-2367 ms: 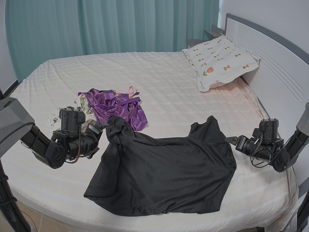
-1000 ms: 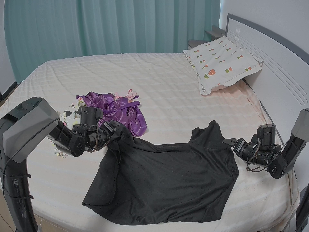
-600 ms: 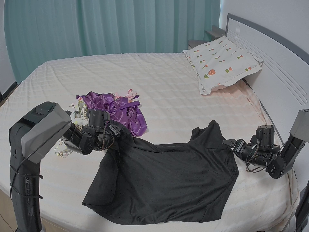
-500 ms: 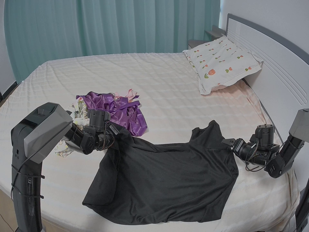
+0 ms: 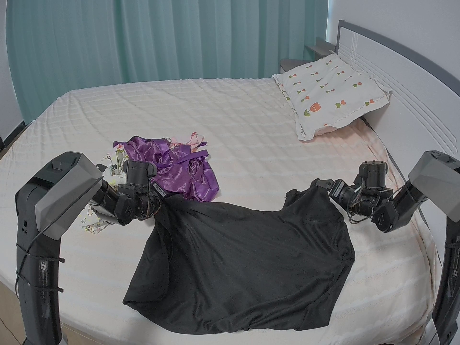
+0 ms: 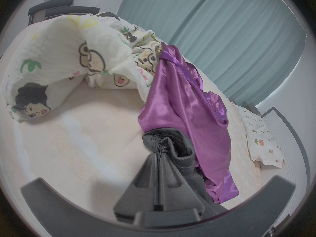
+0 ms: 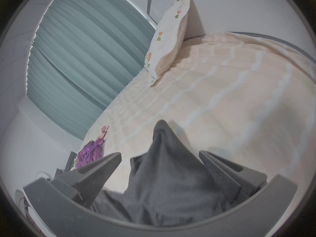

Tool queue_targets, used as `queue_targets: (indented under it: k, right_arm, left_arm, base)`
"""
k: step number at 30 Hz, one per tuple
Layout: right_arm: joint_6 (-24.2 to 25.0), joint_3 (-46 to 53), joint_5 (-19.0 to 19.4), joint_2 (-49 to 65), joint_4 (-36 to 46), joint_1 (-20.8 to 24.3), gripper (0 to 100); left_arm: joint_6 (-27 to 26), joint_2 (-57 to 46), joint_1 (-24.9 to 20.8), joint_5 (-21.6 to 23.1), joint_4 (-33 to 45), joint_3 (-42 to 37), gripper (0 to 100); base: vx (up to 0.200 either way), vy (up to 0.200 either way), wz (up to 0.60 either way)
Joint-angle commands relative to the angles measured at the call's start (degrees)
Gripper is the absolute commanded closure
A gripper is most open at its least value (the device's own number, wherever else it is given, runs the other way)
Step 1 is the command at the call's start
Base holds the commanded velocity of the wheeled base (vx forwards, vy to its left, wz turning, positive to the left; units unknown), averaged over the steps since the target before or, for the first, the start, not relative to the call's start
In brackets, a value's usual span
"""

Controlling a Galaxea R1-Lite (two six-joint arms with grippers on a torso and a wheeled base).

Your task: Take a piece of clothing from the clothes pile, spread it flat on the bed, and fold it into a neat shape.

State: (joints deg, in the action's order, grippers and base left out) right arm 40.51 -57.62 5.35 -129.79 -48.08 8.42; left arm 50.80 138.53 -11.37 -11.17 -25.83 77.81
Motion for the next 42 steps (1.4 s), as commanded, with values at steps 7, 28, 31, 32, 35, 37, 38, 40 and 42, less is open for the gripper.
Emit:
queue_targets:
  k: [7, 28, 31, 32, 35, 37, 38, 40, 42]
  right_arm:
    - [-1.6, -17.6, 0.7, -15.8, 6.9, -0.5, 100]
    - [2.7, -32.6, -2.9, -14.2, -3.5, -3.5, 100]
    - [2.8, -32.6, -2.2, -14.1, -3.6, -3.6, 100]
    - [2.7, -32.4, -2.2, -14.4, -3.3, -3.8, 100]
    - [2.6, -31.9, -2.2, -15.2, -3.2, -3.7, 0]
    - [2.6, -30.6, -1.9, -15.6, -3.7, -3.6, 0]
    - [2.6, -29.8, -1.5, -15.5, -3.7, -3.6, 0]
    - [2.6, -27.9, 0.4, -14.9, -3.7, -3.8, 0]
    - [2.6, -25.2, 1.2, -13.6, -3.7, -4.4, 0]
  left_arm:
    - [0.1, -2.7, 1.2, -0.7, 0.4, -2.6, 100]
    - [0.9, -3.3, 4.3, -2.2, 0.0, 1.1, 100]
    - [2.9, -3.6, 5.0, -2.0, 0.2, 2.1, 100]
    - [3.3, -3.5, 5.1, -1.8, 0.3, 2.3, 100]
    - [3.3, -3.1, 5.1, -1.7, 0.4, 2.3, 100]
    - [3.3, -3.0, 5.0, -1.5, 0.3, 2.2, 0]
    - [3.3, -3.0, 5.0, -1.4, 0.3, 2.3, 0]
    - [3.4, -3.0, 5.0, -1.1, 0.3, 2.4, 0]
    - [3.4, -3.3, 5.1, -0.8, 0.3, 2.1, 0]
  base:
    - [0.0, 0.0, 0.0]
    - [0.0, 0.0, 0.0]
    - [0.0, 0.0, 0.0]
    - [0.0, 0.0, 0.0]
    - [0.0, 0.0, 0.0]
    - [0.0, 0.0, 0.0]
    - [0.0, 0.0, 0.0]
    - [0.0, 0.0, 0.0]
    - [0.0, 0.0, 0.0]
